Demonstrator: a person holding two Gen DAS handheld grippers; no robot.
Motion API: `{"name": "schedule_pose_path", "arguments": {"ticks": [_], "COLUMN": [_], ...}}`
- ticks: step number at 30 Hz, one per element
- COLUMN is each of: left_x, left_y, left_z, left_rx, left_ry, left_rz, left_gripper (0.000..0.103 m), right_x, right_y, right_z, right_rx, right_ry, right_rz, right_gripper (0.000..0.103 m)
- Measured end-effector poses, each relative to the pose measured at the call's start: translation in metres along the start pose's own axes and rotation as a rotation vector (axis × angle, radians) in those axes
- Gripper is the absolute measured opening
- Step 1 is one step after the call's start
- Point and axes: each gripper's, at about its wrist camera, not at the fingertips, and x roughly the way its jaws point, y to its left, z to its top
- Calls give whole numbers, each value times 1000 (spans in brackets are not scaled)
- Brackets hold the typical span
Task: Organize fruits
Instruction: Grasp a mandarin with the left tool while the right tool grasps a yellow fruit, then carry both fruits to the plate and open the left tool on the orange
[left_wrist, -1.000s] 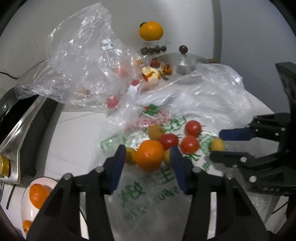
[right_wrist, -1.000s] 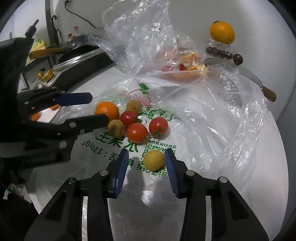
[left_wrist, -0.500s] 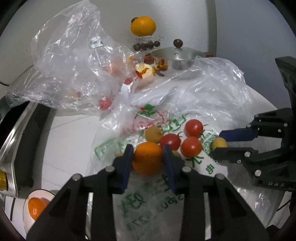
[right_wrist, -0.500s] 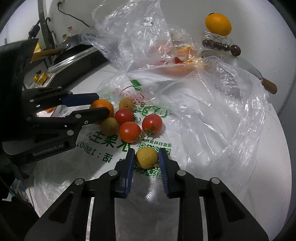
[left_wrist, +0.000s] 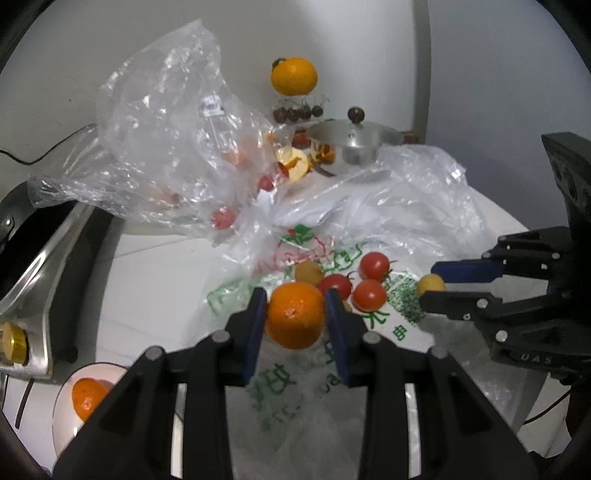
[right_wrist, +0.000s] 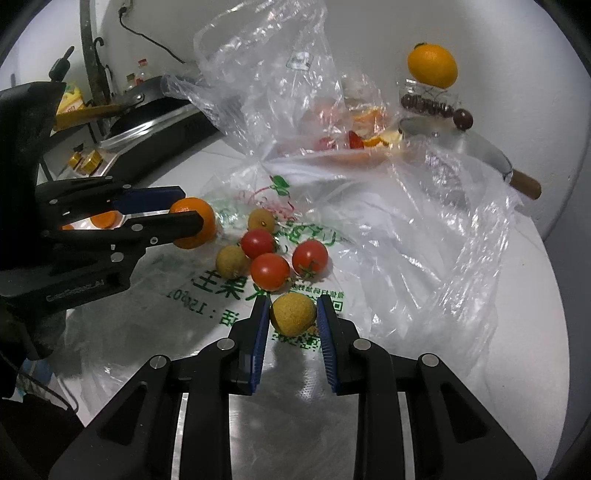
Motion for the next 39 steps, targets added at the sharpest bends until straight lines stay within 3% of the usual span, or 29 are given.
{"name": "schedule_pose_path", "arguments": {"ticks": [20,39], "left_x": [-78,-99], "left_y": [24,94], "left_z": [-31,-95], "left_rx": [-33,-118], "left_ry": [-81,-52], "left_rz": [10,109], "left_gripper": [33,33], "right_x": [-29,-10], "right_y": [62,136], "right_z": [10,25], "right_rx": [-67,-149], "right_ry": [-42,-5], "right_rz": [10,47], "right_gripper": [28,28]}}
